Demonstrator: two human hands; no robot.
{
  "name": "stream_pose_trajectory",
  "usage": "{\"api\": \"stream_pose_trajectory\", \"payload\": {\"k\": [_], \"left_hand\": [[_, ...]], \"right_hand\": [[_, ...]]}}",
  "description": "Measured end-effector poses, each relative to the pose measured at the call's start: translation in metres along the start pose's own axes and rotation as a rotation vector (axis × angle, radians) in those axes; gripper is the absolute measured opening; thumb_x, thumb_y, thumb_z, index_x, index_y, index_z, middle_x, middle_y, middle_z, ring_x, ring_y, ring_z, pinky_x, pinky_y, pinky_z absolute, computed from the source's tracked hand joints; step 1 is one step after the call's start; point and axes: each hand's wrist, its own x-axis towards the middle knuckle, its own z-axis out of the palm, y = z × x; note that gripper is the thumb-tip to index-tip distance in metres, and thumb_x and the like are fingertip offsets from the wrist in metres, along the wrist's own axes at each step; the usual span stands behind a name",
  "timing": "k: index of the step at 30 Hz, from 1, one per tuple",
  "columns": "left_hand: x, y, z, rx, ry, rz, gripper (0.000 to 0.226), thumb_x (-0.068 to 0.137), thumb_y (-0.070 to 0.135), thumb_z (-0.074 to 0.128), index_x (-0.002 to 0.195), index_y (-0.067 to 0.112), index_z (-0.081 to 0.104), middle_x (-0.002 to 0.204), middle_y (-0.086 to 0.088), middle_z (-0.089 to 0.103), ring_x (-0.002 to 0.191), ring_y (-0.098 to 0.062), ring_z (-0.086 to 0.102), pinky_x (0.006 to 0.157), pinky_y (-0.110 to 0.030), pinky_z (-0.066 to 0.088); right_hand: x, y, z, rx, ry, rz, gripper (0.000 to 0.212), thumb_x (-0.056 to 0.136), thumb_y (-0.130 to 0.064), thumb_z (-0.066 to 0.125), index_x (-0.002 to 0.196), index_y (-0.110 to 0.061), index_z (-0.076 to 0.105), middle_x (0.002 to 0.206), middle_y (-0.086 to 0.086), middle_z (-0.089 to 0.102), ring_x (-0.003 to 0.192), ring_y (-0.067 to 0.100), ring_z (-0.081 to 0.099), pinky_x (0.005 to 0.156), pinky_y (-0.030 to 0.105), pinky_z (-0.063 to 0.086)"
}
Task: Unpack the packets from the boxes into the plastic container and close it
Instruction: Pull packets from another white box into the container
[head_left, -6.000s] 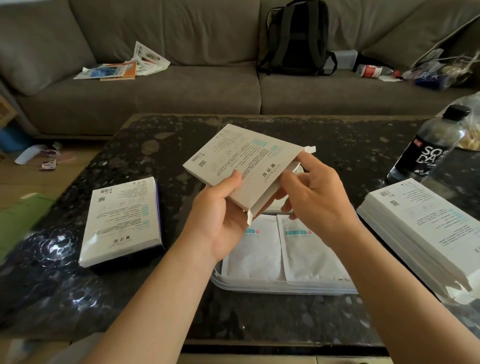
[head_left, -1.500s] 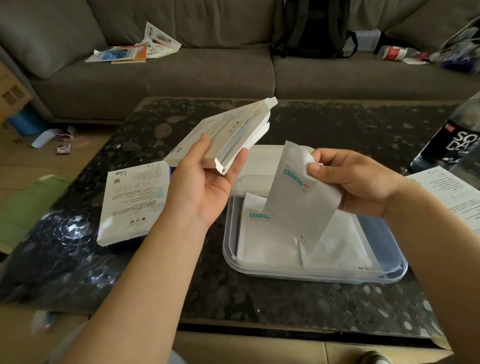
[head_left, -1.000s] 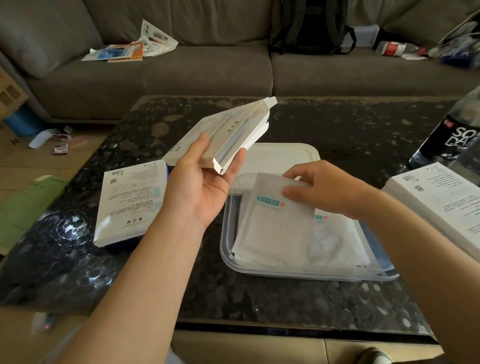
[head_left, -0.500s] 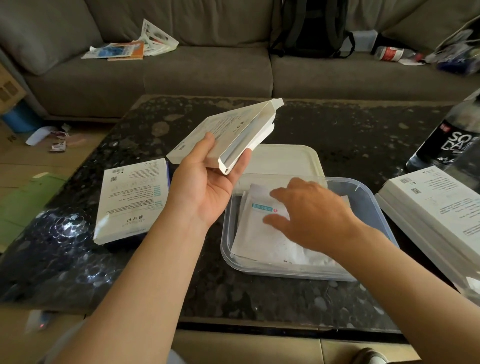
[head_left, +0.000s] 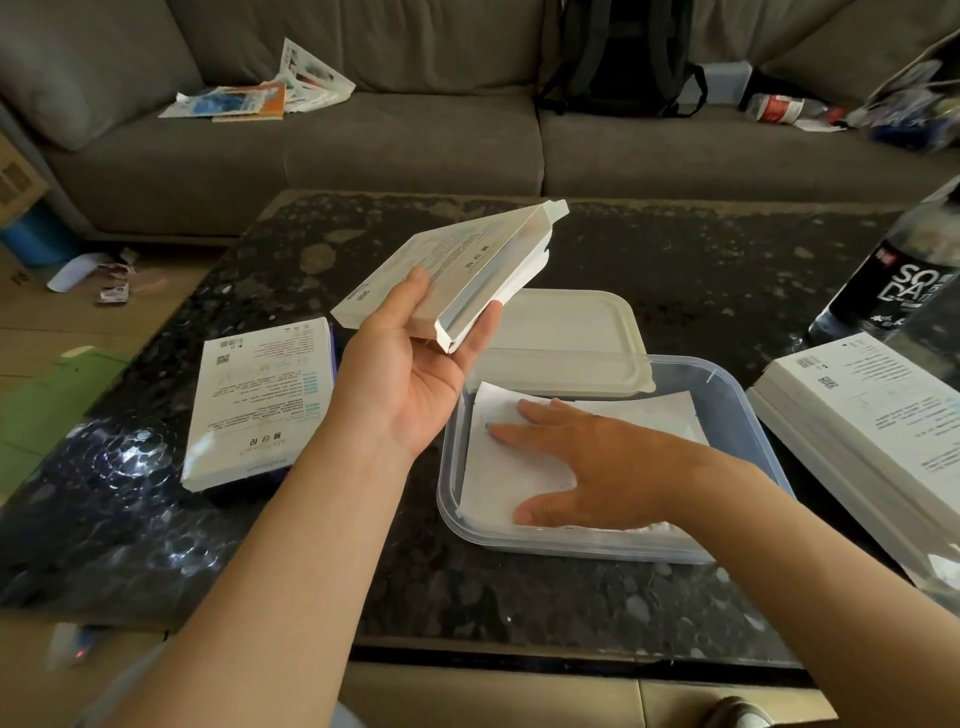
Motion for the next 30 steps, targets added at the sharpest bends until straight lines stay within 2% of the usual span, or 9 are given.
{"api": "stream_pose_trajectory", "payload": {"k": [5,11,13,15,17,19,22,24,30], "left_hand": [[-0.001,-0.002,0.0,0.007,0.002,-0.002,0.043,0.101,0.019,0.066,0.142,0.019,0.053,0.134,-0.022,0.065,0.113,-0.038,0.073,0.079,-0.045,0.066],[-0.003,-0.002,0.002,0.026,0.008,-0.007,0.035,0.102,0.019,0.064,0.137,0.018,0.056,0.131,-0.022,0.066,0.115,-0.038,0.072,0.082,-0.045,0.066],[-0.003,-0.003,0.002,0.026,0.007,-0.011,0.033,0.103,0.019,0.063,0.135,0.017,0.057,0.13,-0.022,0.067,0.115,-0.038,0.072,0.081,-0.044,0.066],[-0.002,-0.002,0.003,0.025,0.004,-0.015,0.033,0.103,0.019,0.063,0.135,0.016,0.058,0.128,-0.022,0.069,0.113,-0.037,0.073,0.08,-0.043,0.066],[-0.003,-0.001,0.003,0.038,0.0,-0.018,0.031,0.102,0.019,0.063,0.132,0.015,0.06,0.117,-0.02,0.075,0.108,-0.036,0.075,0.079,-0.043,0.066],[-0.003,-0.002,0.004,0.068,0.007,-0.02,0.026,0.102,0.021,0.064,0.128,0.017,0.062,0.11,-0.019,0.077,0.106,-0.035,0.076,0.08,-0.043,0.066],[-0.003,-0.003,0.004,0.104,0.017,-0.007,0.033,0.102,0.023,0.065,0.135,0.021,0.061,0.126,-0.019,0.072,0.111,-0.034,0.074,0.079,-0.043,0.066],[-0.002,-0.005,0.003,0.114,0.016,-0.002,0.038,0.101,0.023,0.066,0.138,0.022,0.06,0.13,-0.019,0.07,0.113,-0.034,0.073,0.079,-0.044,0.066],[-0.003,-0.009,0.004,0.162,-0.009,-0.027,0.045,0.097,0.024,0.069,0.141,0.022,0.059,0.124,-0.015,0.074,0.11,-0.03,0.075,0.075,-0.042,0.065]], "right_hand": [[0.002,-0.001,0.0,-0.036,-0.038,0.005,0.087,0.088,-0.069,0.055,0.153,-0.054,0.0,0.166,-0.019,-0.013,0.155,0.012,-0.007,0.124,0.042,0.011],[0.008,0.002,0.004,-0.066,-0.054,0.009,0.088,0.086,-0.075,0.05,0.15,-0.058,-0.009,0.164,-0.021,-0.019,0.154,0.016,-0.013,0.122,0.059,0.015],[0.006,0.0,0.004,-0.082,-0.03,0.0,0.088,0.086,-0.076,0.049,0.151,-0.057,-0.006,0.165,-0.019,-0.015,0.155,0.016,-0.01,0.124,0.056,0.011],[0.0,-0.005,0.0,-0.089,0.022,0.01,0.083,0.086,-0.074,0.053,0.154,-0.053,0.009,0.168,-0.015,0.0,0.155,0.017,0.002,0.125,0.047,0.009],[-0.006,-0.01,-0.011,0.023,0.169,0.03,0.062,0.088,-0.063,0.06,0.145,-0.044,0.043,0.157,-0.012,0.037,0.145,0.016,0.034,0.12,0.04,0.027],[-0.008,-0.008,-0.023,0.187,0.484,-0.007,0.026,0.093,-0.043,0.064,0.116,-0.03,0.07,0.119,-0.01,0.068,0.111,0.01,0.063,0.1,0.033,0.053],[-0.014,-0.006,-0.044,0.519,0.902,-0.01,0.006,0.093,-0.018,0.065,0.093,-0.019,0.071,0.082,-0.008,0.073,0.075,0.007,0.07,0.073,0.03,0.061],[-0.019,-0.009,-0.052,0.704,0.97,-0.018,0.007,0.096,-0.017,0.064,0.101,-0.019,0.068,0.081,-0.006,0.073,0.071,0.007,0.072,0.069,0.028,0.062],[-0.016,-0.014,-0.051,0.82,0.861,0.03,0.038,0.101,-0.025,0.056,0.139,-0.032,0.056,0.082,-0.008,0.074,0.07,0.011,0.073,0.066,0.029,0.063]]}}
